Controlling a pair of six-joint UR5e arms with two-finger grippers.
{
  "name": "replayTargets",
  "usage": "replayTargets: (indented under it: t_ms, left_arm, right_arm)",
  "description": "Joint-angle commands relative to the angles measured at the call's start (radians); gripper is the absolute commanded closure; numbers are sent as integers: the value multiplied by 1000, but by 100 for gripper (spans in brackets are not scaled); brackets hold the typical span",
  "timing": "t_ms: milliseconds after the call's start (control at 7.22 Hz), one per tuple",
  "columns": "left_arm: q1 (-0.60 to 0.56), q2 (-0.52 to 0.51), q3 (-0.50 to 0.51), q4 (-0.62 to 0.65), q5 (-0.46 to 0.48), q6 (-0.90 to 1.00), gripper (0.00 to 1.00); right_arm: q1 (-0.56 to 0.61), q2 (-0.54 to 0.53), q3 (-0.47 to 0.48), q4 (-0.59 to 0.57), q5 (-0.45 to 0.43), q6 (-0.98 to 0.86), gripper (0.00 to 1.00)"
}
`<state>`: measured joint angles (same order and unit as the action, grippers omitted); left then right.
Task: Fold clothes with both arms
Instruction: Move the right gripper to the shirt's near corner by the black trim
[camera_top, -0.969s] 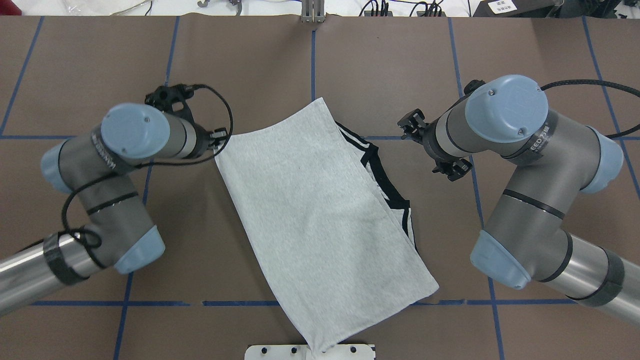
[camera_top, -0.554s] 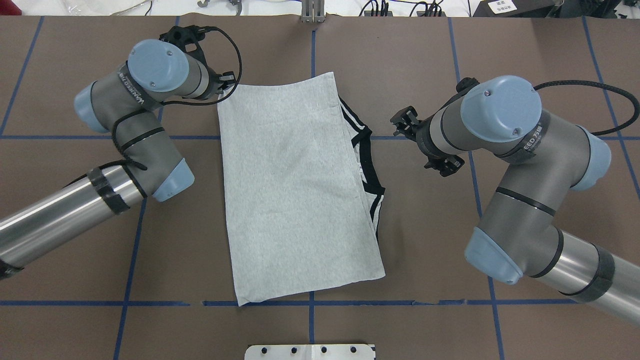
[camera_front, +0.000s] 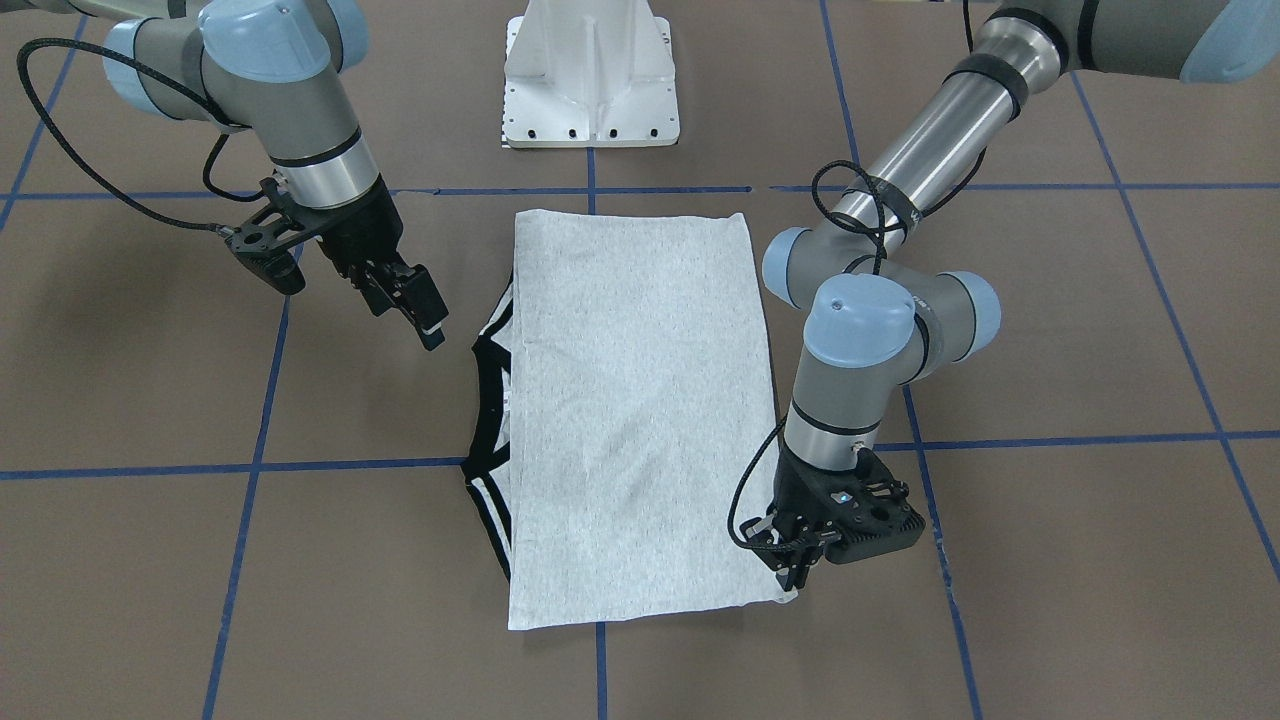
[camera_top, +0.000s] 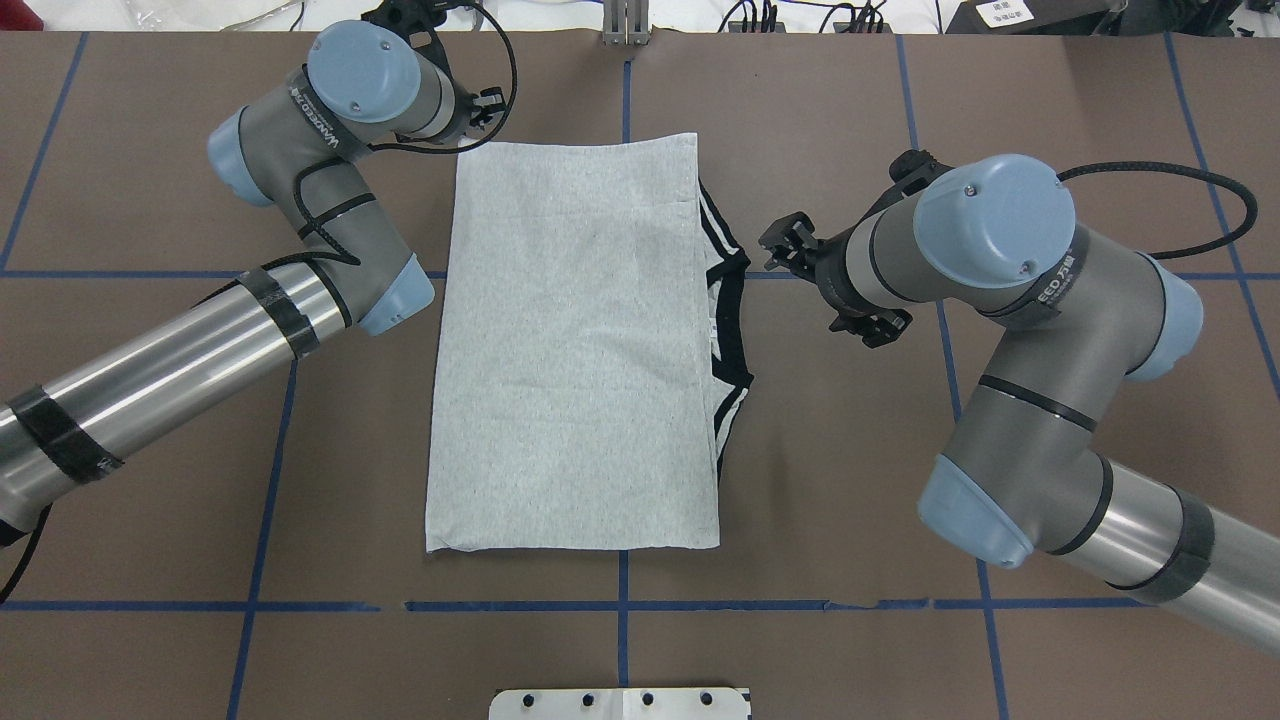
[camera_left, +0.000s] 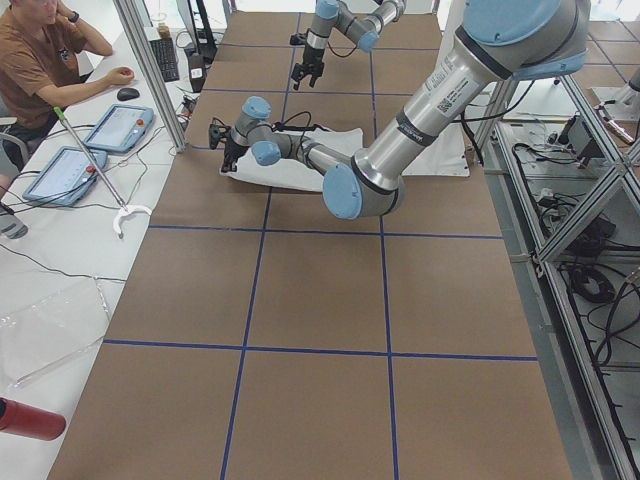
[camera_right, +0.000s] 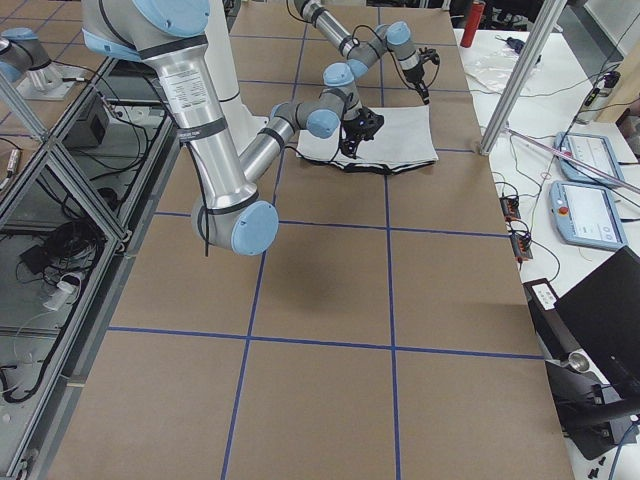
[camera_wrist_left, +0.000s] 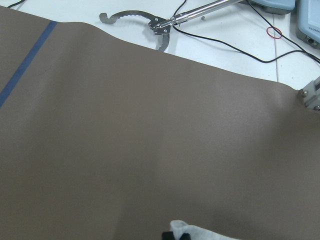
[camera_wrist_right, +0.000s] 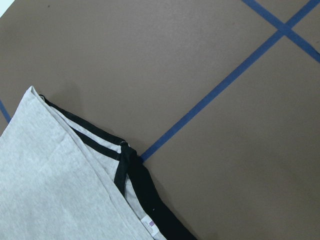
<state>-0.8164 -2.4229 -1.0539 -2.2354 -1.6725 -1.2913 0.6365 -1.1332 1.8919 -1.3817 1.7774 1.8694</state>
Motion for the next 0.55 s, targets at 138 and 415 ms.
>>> replayTargets:
  t_ms: [138, 415]
  left_arm:
    - [-10, 201, -299, 0, -163, 7, 17]
    - [-10, 261, -397, 3, -165, 7, 17]
  right_arm:
    - [-121, 65, -46, -13, -4, 7, 0]
    - [-185, 119, -127, -13, -4, 141, 1]
